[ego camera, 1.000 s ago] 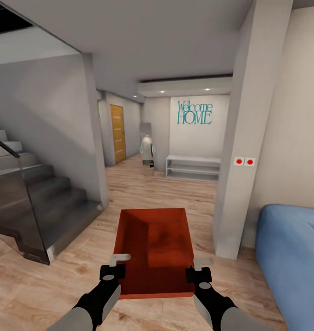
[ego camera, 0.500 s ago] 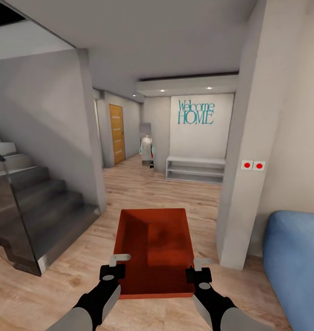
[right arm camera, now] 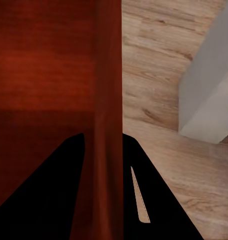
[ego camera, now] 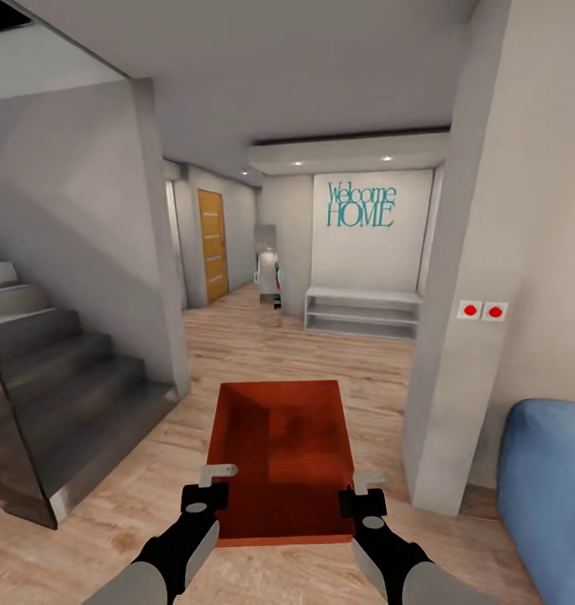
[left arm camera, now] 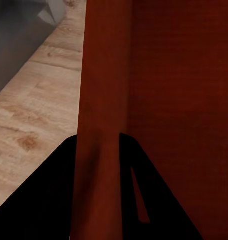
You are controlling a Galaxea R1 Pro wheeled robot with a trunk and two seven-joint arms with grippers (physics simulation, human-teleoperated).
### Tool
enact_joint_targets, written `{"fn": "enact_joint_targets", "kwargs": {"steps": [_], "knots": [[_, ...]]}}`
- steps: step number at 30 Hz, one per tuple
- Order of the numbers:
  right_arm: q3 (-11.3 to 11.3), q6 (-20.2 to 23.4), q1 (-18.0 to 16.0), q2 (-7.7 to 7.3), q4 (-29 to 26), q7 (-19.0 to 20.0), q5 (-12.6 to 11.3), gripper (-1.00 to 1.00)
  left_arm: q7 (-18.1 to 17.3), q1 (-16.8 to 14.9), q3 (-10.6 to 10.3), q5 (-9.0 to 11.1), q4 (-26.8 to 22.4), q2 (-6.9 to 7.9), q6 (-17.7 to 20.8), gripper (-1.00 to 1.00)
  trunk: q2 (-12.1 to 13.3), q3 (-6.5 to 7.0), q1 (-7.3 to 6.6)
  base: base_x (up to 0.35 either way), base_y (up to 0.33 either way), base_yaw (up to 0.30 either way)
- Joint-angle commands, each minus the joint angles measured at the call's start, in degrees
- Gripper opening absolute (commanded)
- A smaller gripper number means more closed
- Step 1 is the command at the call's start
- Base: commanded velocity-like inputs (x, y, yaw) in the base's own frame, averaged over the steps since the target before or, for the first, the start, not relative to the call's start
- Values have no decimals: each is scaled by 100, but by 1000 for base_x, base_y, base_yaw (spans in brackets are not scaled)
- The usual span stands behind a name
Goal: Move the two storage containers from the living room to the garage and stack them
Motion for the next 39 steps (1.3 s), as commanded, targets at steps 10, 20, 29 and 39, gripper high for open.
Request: {"fn": "enact_joint_targets", "kwargs": {"steps": [10,20,29,39], "knots": [[-80,-18,-7,-1,-7,56,-20,-100,61,-3,32,-19,0,28,-391,-100,-5,-8,4,324,0,0],[-80,-18,-7,-1,-7,57,-16,-100,61,-3,32,2,67,43,-368,-100,-5,-8,4,324,0,0],[-80,-18,-7,-1,-7,52,-24,-100,60,-3,32,7,78,41,-353,-100,-5,-8,4,324,0,0],[-80,-18,-7,-1,-7,52,-20,-100,55,-3,32,7,80,30,-352,-100,-5,-8,4,324,0,0]]}}
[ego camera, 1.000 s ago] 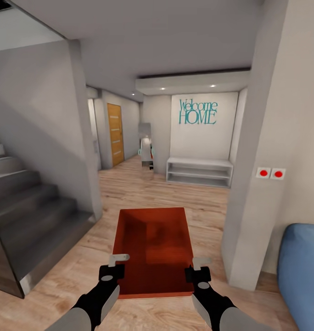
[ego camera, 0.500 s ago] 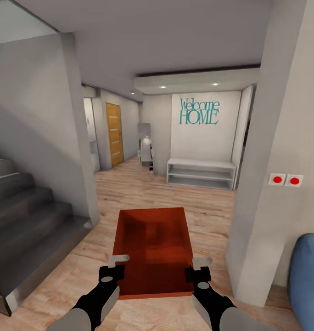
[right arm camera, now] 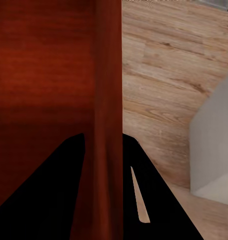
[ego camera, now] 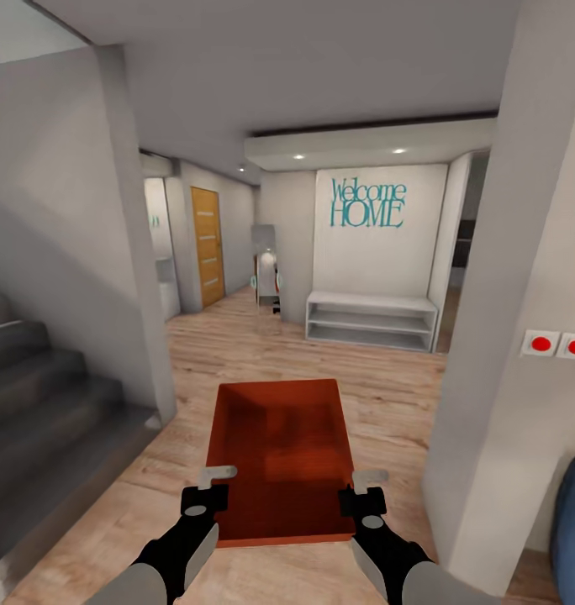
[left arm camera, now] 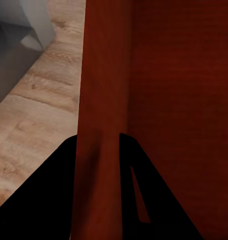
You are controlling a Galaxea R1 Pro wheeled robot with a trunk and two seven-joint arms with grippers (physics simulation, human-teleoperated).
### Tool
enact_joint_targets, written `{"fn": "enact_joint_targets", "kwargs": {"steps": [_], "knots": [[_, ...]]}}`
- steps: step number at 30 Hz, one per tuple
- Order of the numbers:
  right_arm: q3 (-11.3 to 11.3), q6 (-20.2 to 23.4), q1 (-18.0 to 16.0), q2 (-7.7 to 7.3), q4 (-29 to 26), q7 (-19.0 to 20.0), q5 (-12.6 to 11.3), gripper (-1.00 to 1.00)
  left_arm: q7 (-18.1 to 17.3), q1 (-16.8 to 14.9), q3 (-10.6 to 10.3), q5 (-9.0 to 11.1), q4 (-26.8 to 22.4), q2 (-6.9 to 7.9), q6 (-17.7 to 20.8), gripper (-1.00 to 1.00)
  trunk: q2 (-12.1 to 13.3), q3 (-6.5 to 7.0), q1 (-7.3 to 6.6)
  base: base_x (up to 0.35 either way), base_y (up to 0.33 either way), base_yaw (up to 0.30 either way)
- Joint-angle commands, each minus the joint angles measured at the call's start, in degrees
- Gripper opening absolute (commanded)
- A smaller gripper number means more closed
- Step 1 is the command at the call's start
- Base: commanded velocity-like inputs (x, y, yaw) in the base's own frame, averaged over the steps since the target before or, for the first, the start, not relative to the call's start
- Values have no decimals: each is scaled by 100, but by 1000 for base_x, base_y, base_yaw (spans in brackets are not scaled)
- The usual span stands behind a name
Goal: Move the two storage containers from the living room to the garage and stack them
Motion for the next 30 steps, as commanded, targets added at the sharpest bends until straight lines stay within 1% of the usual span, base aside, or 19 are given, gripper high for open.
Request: {"fn": "enact_joint_targets", "kwargs": {"steps": [1,30], "knots": [[-108,-10,-6,-1,11,83,-101,-100,73,-5,36,-67,-23,27,-195,-100,-5,-8,4,324,0,0],[-108,7,-6,-1,11,87,-110,-100,71,-5,36,-67,-17,39,-196,-100,-5,-8,4,324,0,0]]}}
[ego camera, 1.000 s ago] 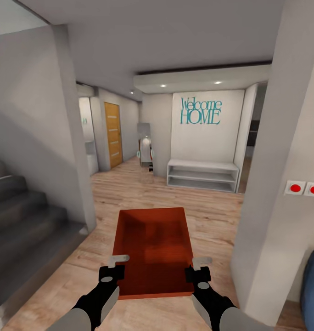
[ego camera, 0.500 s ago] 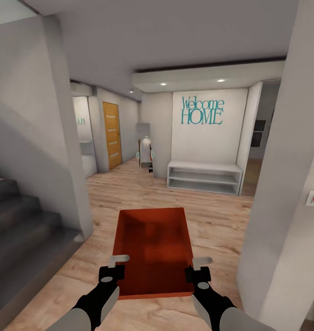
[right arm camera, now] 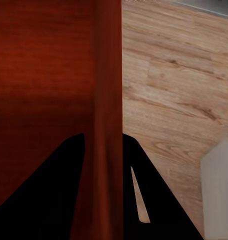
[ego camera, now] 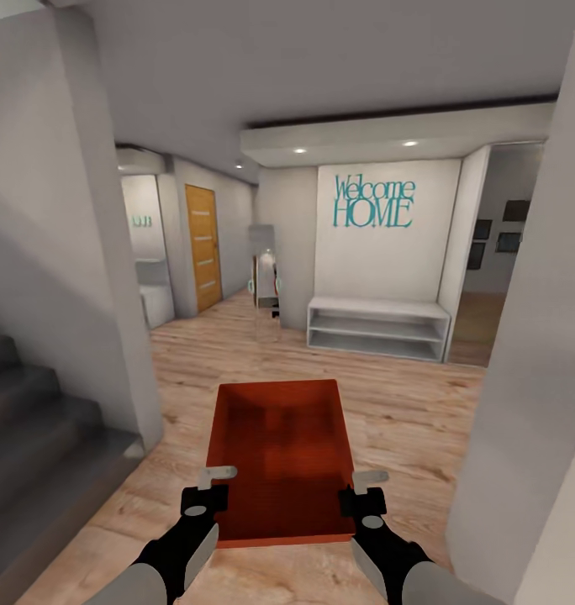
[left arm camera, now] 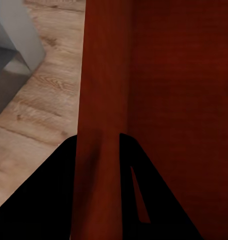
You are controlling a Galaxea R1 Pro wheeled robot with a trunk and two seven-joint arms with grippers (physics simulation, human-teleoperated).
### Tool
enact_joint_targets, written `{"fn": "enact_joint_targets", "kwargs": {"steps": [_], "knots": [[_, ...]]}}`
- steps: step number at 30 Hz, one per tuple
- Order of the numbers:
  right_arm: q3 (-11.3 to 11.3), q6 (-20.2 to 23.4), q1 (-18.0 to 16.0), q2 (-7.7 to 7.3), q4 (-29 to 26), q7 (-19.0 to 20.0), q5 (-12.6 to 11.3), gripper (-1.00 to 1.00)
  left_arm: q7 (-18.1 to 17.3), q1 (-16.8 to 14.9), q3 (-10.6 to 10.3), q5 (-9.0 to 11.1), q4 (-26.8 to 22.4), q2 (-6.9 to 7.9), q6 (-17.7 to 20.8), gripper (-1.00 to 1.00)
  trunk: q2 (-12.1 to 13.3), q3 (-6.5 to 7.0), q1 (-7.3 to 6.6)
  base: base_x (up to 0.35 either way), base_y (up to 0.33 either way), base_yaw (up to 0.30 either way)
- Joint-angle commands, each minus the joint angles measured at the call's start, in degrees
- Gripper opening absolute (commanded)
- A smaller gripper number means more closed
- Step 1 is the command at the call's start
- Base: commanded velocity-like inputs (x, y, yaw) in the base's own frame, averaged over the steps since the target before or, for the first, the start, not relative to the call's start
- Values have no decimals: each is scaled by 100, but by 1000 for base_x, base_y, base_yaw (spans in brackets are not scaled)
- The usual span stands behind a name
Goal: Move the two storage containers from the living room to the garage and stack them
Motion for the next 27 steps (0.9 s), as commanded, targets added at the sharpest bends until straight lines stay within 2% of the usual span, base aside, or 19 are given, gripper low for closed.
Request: {"fn": "enact_joint_targets", "kwargs": {"steps": [1,27], "knots": [[-116,-13,-6,-1,11,87,-101,-100,70,-4,31,-66,-23,41,-207,-100,-5,-8,4,324,0,0],[-116,-20,-6,-1,11,89,-99,-100,70,-4,31,-66,-23,42,-198,-100,-5,-8,4,324,0,0]]}}
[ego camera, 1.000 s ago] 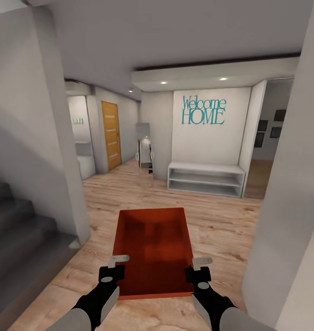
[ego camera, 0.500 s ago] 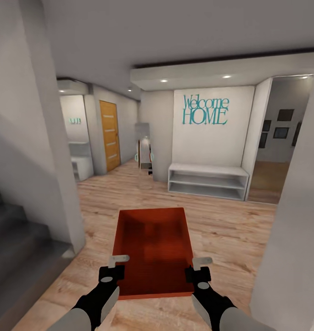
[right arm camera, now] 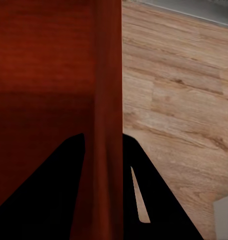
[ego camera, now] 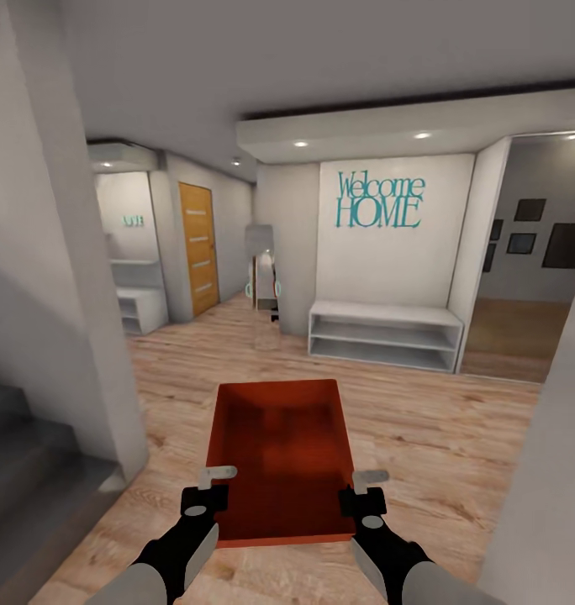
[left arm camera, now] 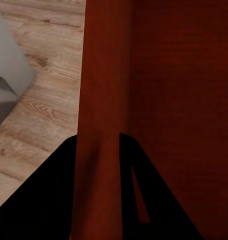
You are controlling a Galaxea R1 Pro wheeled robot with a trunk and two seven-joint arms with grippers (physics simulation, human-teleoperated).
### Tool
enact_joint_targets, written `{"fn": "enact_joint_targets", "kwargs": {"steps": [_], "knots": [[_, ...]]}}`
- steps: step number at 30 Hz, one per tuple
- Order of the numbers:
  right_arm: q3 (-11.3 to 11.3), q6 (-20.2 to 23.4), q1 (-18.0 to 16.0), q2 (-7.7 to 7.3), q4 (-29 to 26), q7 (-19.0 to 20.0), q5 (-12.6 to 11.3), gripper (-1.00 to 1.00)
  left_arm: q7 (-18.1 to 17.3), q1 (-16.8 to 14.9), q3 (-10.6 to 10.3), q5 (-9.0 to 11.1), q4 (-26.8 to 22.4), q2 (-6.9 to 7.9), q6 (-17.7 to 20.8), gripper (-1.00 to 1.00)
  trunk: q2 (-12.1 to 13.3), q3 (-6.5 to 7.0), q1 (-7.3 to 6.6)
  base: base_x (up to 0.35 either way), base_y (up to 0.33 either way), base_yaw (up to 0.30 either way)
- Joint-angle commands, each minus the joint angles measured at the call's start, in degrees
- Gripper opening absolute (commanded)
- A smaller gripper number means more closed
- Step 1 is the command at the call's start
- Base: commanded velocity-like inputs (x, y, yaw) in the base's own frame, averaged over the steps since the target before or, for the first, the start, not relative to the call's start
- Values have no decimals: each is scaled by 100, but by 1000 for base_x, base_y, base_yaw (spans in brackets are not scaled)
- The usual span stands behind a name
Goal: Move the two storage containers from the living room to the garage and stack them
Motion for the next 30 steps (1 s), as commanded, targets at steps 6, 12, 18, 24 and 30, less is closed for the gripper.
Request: {"fn": "enact_joint_targets", "kwargs": {"steps": [6,12,18,24,30], "knots": [[-117,-11,-6,-1,11,91,-100,-100,71,-4,31,-66,-22,42,-189,-100,-5,-8,4,324,0,0],[-117,-11,-6,-1,11,91,-93,-100,71,-4,31,-66,-28,38,-190,-100,-5,-8,4,324,0,0],[-117,-11,-6,-1,11,88,-92,-100,71,-5,31,-66,-31,35,-192,-100,-5,-8,4,324,0,0],[-117,-11,-6,-1,11,89,-92,-100,71,-4,31,-66,-31,41,-195,-100,-5,-8,4,324,0,0],[-117,-11,-6,-1,11,91,-93,-100,71,-4,31,-66,-29,42,-196,-100,-5,-8,4,324,0,0]]}}
